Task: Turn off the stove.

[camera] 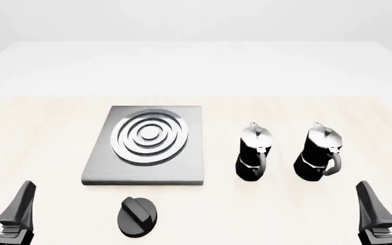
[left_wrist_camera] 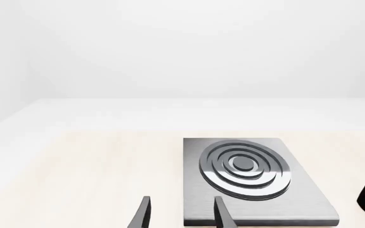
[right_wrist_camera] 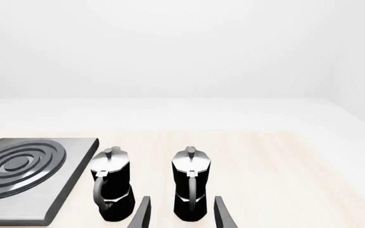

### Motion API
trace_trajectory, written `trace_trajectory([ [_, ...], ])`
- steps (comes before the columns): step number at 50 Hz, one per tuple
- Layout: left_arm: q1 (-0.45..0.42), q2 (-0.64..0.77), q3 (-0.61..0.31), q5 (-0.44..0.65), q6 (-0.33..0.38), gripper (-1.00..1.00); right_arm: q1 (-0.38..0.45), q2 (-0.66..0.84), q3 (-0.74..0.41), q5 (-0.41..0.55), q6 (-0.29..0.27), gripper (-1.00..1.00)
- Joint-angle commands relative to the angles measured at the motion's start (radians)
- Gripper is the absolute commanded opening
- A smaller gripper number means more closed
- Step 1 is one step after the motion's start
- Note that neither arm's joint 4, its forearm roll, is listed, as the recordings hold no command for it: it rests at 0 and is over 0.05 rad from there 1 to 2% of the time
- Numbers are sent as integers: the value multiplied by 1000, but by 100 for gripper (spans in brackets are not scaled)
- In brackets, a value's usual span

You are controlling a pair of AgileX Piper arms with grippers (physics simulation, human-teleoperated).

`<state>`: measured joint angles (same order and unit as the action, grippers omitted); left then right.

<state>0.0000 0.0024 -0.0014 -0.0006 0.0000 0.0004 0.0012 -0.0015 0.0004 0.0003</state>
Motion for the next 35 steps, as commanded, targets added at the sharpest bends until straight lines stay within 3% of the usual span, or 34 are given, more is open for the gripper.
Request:
trace_trajectory([
  [1, 0, 5, -3, -1, 0, 100, 1, 0, -2, 2, -5, 100],
  [22, 0, 5, -3, -1, 0, 100, 25, 0, -16, 17, -16, 100],
  [26, 0, 5, -3, -1, 0, 100, 55, 5, -31, 28, -35, 100],
  [35, 0, 5, -3, -1, 0, 100, 127, 2, -89, 92, -18, 100],
])
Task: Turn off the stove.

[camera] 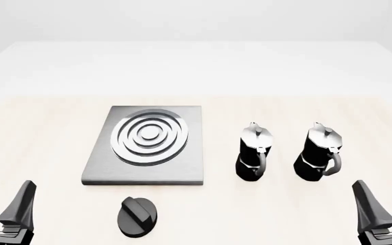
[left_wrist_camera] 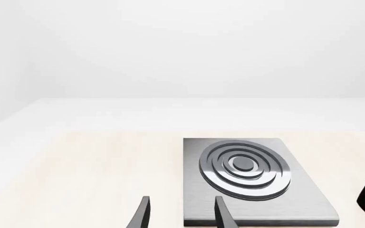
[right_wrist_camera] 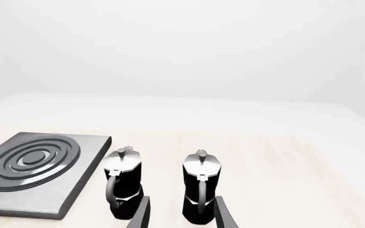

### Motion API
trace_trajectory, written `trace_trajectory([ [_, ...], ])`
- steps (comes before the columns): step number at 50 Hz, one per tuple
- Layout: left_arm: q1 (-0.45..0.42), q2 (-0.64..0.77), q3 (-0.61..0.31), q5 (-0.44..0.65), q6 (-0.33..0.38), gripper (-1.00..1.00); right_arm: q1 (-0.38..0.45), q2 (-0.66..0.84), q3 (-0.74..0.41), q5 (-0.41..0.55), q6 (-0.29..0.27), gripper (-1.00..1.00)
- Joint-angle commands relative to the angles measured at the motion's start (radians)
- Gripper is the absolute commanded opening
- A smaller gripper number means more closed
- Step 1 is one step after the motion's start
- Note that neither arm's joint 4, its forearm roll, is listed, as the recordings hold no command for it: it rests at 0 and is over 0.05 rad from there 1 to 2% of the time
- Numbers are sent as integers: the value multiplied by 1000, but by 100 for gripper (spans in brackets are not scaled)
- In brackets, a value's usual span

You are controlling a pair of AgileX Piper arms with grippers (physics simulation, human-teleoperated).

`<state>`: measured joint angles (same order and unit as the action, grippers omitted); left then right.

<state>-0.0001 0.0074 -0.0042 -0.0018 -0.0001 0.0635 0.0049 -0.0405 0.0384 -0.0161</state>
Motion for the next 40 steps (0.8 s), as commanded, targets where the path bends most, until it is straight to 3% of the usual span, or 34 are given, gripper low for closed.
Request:
trace_trajectory([
  [1, 0, 0, 0, 0, 0, 100, 74, 3, -55, 54, -1, 100],
  [11, 0, 0, 0, 0, 0, 100, 184, 30, -93, 82, -13, 100],
  [18, 0, 0, 0, 0, 0, 100, 254, 190, -141, -34, 7, 100],
  [19, 0, 0, 0, 0, 0, 100, 269, 234, -153, -64, -27, 100],
  [24, 0, 0, 0, 0, 0, 100, 350, 405, -199, -154, -64, 100],
  [33, 0, 0, 0, 0, 0, 100, 474, 578, -248, -206, -128, 100],
  [40, 0, 0, 0, 0, 0, 100, 572, 689, -286, -215, -130, 100],
])
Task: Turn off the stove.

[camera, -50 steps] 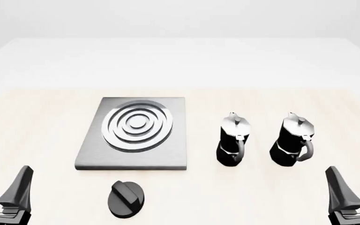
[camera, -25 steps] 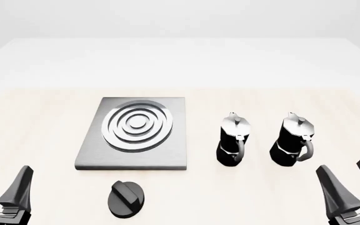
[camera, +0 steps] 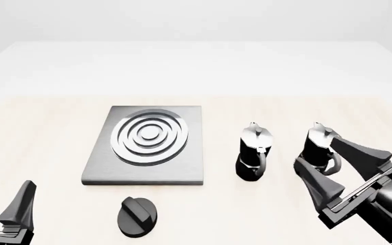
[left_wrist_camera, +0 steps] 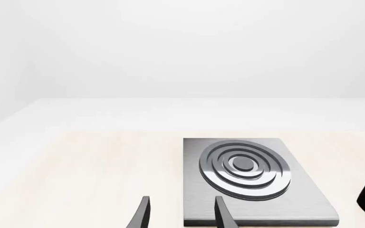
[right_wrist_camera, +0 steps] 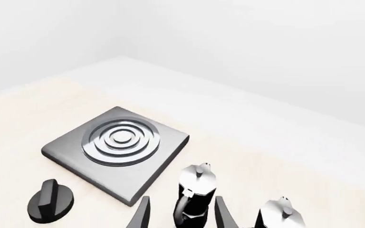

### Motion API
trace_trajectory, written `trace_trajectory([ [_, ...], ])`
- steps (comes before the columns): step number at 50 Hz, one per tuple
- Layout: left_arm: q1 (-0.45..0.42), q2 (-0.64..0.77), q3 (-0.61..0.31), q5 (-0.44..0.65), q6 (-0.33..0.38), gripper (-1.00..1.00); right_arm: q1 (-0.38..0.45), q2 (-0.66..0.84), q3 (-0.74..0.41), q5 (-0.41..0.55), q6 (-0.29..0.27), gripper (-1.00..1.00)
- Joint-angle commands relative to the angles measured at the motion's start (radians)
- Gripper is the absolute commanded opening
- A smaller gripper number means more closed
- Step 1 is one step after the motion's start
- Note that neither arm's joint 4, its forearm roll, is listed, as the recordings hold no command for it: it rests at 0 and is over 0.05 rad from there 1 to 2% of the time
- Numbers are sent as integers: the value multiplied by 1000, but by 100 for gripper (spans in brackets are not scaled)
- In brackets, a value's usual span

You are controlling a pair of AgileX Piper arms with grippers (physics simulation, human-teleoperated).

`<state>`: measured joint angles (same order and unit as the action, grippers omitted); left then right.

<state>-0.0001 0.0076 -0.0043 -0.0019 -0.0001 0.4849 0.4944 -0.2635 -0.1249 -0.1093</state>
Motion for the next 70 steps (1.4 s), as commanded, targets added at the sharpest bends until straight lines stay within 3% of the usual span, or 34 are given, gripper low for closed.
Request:
trace_trajectory([
  [1, 0, 0, 0, 0, 0, 100, 166, 212, -68, -52, -39, 100],
  [17, 0, 0, 0, 0, 0, 100, 328, 500, -167, -57, -56, 100],
  [23, 0, 0, 0, 0, 0, 100, 358, 569, -191, -49, -29, 100],
  [27, 0, 0, 0, 0, 0, 100, 360, 622, -196, -70, -54, 100],
  [37, 0, 0, 0, 0, 0, 100, 446, 766, -246, -104, -36, 100],
  [54, 0, 0, 0, 0, 0, 100, 523, 880, -277, -150, -36, 100],
  [70, 0, 0, 0, 0, 0, 100, 590, 1005, -322, -193, 13, 100],
])
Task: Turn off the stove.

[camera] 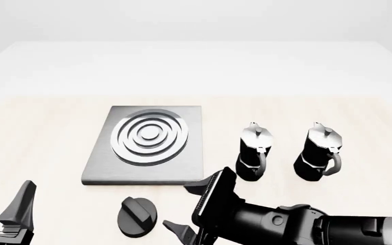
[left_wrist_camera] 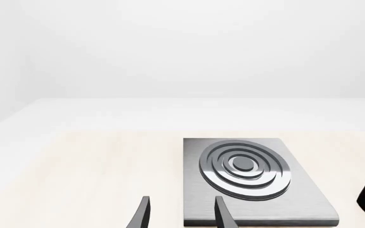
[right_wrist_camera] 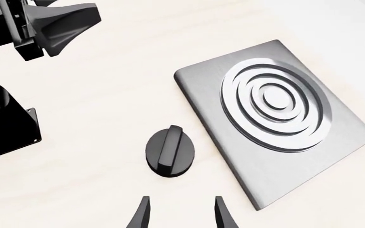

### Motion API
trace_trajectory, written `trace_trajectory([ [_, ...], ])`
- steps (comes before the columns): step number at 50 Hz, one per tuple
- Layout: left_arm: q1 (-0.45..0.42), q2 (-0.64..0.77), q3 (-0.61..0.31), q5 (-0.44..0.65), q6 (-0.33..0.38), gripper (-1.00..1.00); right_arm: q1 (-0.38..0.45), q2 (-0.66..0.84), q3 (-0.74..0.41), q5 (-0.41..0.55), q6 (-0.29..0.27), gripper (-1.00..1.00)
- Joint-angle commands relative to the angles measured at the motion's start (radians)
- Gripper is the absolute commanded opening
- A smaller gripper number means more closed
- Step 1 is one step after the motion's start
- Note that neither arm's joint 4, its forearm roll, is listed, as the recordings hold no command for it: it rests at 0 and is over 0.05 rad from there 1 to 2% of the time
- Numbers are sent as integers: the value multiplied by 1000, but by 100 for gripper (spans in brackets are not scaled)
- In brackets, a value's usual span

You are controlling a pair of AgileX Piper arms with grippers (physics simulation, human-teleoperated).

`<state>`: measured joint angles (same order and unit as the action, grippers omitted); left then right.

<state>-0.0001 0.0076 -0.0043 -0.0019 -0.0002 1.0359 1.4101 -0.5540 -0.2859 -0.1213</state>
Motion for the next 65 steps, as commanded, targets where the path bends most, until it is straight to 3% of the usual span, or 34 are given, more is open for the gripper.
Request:
trace_trajectory([
  [1, 0, 0, 0, 0, 0, 100, 40, 91, -30, -34, 27, 100],
  [65, 0, 0, 0, 0, 0, 100, 91, 498, -245, -135, 104, 100],
])
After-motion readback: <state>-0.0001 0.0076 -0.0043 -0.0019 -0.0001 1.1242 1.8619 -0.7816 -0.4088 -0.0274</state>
